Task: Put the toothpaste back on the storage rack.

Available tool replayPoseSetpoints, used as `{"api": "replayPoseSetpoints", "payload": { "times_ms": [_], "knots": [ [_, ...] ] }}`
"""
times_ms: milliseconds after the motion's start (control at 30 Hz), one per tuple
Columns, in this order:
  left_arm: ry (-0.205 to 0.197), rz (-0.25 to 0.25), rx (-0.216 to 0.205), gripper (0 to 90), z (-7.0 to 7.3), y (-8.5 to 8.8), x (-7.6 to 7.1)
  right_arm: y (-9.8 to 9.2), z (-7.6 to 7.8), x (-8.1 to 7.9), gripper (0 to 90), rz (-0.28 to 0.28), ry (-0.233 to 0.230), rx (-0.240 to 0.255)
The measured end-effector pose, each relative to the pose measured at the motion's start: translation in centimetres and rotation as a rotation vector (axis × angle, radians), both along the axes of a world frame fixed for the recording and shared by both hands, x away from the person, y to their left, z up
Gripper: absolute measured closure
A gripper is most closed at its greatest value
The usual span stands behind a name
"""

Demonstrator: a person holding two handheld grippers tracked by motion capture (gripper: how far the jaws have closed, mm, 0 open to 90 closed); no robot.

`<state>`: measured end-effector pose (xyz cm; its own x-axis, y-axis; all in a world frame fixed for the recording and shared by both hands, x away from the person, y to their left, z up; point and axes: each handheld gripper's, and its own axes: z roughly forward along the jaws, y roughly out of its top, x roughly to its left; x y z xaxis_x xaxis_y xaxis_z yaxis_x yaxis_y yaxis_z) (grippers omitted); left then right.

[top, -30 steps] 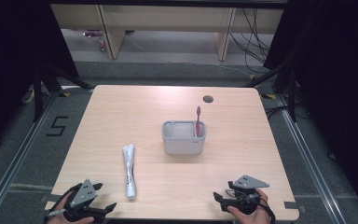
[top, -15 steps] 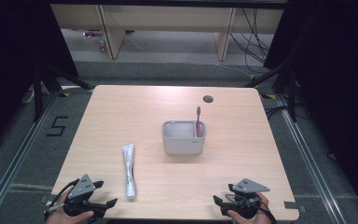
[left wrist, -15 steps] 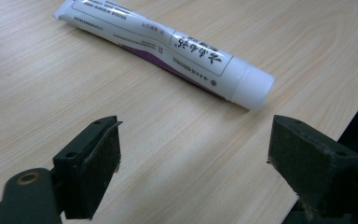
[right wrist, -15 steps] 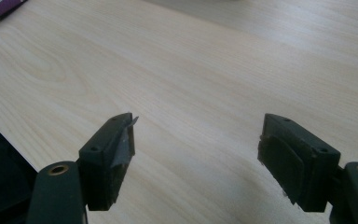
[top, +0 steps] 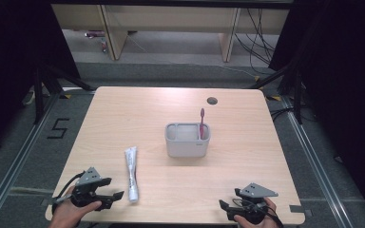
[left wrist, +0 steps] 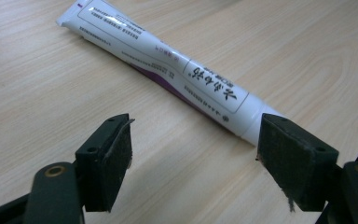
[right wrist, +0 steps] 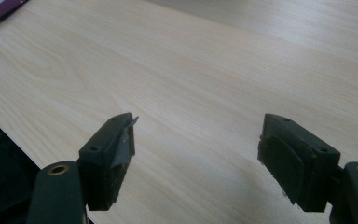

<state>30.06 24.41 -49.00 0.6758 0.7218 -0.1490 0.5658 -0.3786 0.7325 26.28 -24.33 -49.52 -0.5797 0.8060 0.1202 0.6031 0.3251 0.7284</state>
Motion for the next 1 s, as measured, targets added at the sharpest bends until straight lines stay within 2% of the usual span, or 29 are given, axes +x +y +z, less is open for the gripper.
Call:
{"api": "replayPoseSetpoints", "payload": {
  "times_ms": [67,133,233,333,400,500,533,567,600,633,667,700,733,767,800,833,900,967,1000],
  "knots": [
    [0.022,0.003,-0.011,27.1,0.1,-0.4,0.5,0.0,0.0,-0.1,27.3,-0.016,-0.004,-0.006],
    [0.042,-0.009,0.005,28.0,0.2,-0.7,1.0,0.0,0.0,-0.1,27.3,-0.015,-0.009,-0.008],
    [0.070,-0.005,0.012,28.6,0.4,-1.1,1.7,0.1,0.1,-0.3,27.3,-0.030,0.019,0.005],
    [0.092,-0.002,0.011,29.0,0.7,-1.4,2.4,0.1,0.0,-0.3,27.3,-0.025,0.015,0.014],
    [0.101,-0.003,0.008,29.1,0.8,-1.5,2.9,0.0,0.0,-0.2,27.3,-0.015,0.003,-0.001],
    [0.132,0.003,0.013,29.6,1.2,-1.7,3.6,0.1,-0.1,-0.2,27.3,-0.008,0.009,0.001],
    [0.127,0.008,0.004,30.0,1.1,-1.7,3.8,0.3,-0.1,-0.3,27.3,-0.011,0.021,0.016],
    [0.156,0.016,0.005,30.3,1.3,-1.8,4.1,0.2,-0.1,-0.2,27.3,0.003,0.001,0.005],
    [0.147,0.011,0.012,30.3,1.3,-1.8,4.3,0.2,-0.1,-0.2,27.3,-0.001,-0.001,0.000],
    [0.155,0.020,0.018,30.3,1.3,-1.8,4.5,0.3,-0.1,-0.3,27.3,-0.008,0.011,0.013],
    [0.155,0.036,0.019,30.6,1.3,-1.9,4.6,0.1,-0.1,-0.2,27.4,0.001,-0.008,-0.001],
    [0.160,0.042,0.016,30.7,1.3,-2.0,4.8,0.3,-0.1,-0.3,27.5,-0.014,0.009,0.011],
    [0.175,0.043,0.022,30.7,1.4,-2.1,4.9,0.2,-0.1,-0.3,27.5,-0.012,0.003,0.011],
    [0.171,0.040,0.028,30.6,1.5,-2.2,5.1,0.2,-0.1,-0.4,27.5,-0.015,0.018,0.017],
    [0.174,0.044,0.043,30.6,1.6,-2.3,5.2,0.2,-0.1,-0.4,27.6,-0.011,0.015,0.020],
    [0.169,0.053,0.041,30.5,1.6,-2.5,5.3,0.2,-0.1,-0.4,27.6,-0.009,0.013,0.018],
    [0.192,0.048,0.065,30.4,1.6,-2.9,5.6,0.2,-0.1,-0.3,27.6,-0.007,0.004,0.008],
    [0.221,0.046,0.060,30.6,1.7,-3.2,5.8,0.3,-0.1,-0.4,27.6,-0.015,0.017,0.016],
    [0.231,0.045,0.073,30.6,1.8,-3.3,6.0,0.1,-0.1,-0.3,27.6,0.007,0.000,0.000]
  ]
}}
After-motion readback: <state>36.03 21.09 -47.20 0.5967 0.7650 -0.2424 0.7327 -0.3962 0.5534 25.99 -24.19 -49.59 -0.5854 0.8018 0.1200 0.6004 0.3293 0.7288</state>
